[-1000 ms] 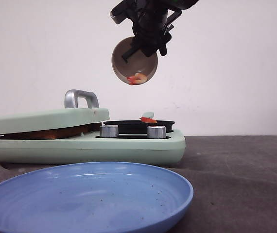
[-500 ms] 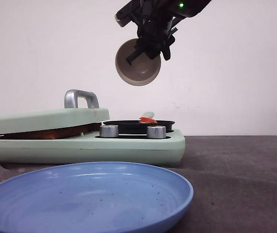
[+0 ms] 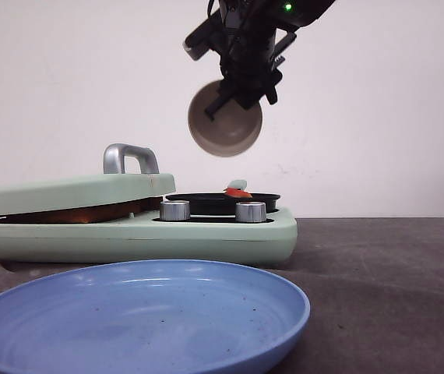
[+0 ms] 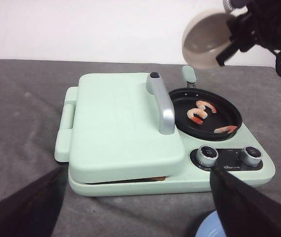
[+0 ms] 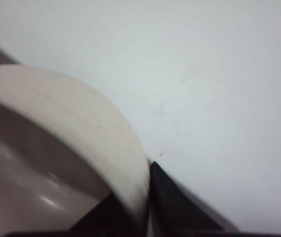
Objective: Make breakfast with bread and shrimp
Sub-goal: 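Carry the empty bowl back and set it on the table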
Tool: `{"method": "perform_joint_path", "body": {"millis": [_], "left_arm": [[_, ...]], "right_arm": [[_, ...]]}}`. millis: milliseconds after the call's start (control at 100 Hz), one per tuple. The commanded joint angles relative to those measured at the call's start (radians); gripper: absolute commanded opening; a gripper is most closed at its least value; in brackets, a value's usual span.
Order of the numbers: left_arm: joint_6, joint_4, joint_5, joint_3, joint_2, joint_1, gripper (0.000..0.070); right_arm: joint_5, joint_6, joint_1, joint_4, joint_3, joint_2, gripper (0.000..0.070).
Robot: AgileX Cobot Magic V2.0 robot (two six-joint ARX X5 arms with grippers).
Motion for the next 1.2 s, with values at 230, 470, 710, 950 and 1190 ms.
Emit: {"method": "perform_joint_path", "body": {"millis": [230, 470, 710, 950, 1190], "left_arm": [[0.014, 0.013, 0.0, 0.004, 0.0, -0.001, 0.0515], [0.014, 0.006, 0.0, 0.004, 0.0, -0.001, 0.0515], [0.014, 0.006, 0.0, 0.004, 0.0, -0.001, 0.0515], [0.013, 0.007, 0.0, 0.004, 0.0, -0.001, 0.0515], [0.013, 0.007, 0.0, 0.004, 0.0, -0.001, 0.0515]], "right_arm": [[-0.063, 0.318, -0.012, -0.243, 0.016, -0.145, 0.0], [-0.209, 0.501, -0.085, -0.503, 0.016, -0.329, 0.0], [-0.462, 0.679, -0.245, -0.799, 0.016, -0.494, 0.0], [-0.739, 0.729, -0.441, -1.052, 0.016, -0.521, 0.0], [-0.93, 0.726, -0.559, -1.158, 0.016, -0.471, 0.0]]}}
